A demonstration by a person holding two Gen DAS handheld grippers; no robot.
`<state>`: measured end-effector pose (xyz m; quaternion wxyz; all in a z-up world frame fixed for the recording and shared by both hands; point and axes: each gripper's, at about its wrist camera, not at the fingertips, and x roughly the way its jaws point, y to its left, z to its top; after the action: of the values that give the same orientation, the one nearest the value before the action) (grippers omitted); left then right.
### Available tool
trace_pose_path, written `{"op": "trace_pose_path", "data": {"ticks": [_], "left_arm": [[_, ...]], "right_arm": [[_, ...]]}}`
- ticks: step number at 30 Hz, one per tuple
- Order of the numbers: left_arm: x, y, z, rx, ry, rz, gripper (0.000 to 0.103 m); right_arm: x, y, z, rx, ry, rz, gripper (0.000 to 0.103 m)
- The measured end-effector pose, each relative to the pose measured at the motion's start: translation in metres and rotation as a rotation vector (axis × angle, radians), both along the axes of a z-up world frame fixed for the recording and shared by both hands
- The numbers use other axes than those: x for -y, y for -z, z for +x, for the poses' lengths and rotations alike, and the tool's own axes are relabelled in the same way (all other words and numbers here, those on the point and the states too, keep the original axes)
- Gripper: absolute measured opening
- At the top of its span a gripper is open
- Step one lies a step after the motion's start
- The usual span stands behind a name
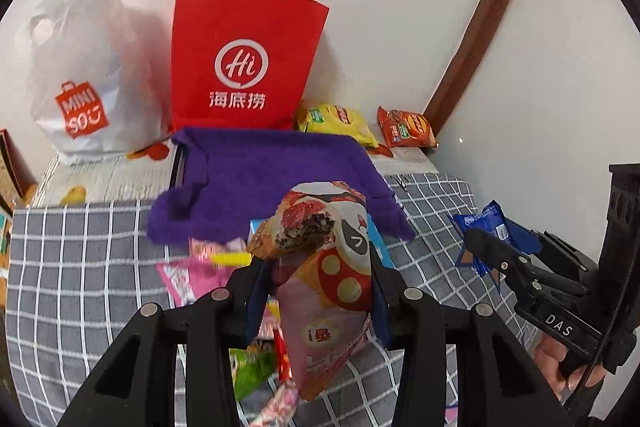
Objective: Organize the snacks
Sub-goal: 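Carry the blue packet and panda pouch in both tools over the purple cloth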
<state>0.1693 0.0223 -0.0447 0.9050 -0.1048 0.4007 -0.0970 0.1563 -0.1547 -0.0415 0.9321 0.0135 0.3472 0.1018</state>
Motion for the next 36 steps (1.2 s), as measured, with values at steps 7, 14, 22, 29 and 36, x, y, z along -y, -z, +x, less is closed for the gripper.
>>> {"op": "trace_pose_path", "data": {"ticks": [7, 14, 22, 29, 36], "left_arm": [[0.001, -0.008, 0.031, 0.013, 0.014, 0.014, 0.041], [-0.008, -0.013, 0.061, 0.019, 0.007, 0.031, 0.041], [-0.02, -0.015, 0.101, 0.02, -0.004, 0.044, 0.041], [-0.028, -0.008, 0.139, 0.009, -0.007, 0.066, 0.041], [-0.038, 0.01, 0.175, -0.003, -0.024, 0.032, 0.041]], "right_arm": [[0.0, -0.003, 0.036, 0.006, 0.007, -0.002, 0.052], [-0.002, -0.005, 0.071, 0.003, 0.005, 0.002, 0.052], [-0.009, -0.007, 0.116, 0.028, 0.008, -0.002, 0.052], [-0.015, -0.002, 0.163, 0.021, 0.013, -0.02, 0.052], [-0.016, 0.014, 0.2, 0.007, -0.001, -0.041, 0.052]]}}
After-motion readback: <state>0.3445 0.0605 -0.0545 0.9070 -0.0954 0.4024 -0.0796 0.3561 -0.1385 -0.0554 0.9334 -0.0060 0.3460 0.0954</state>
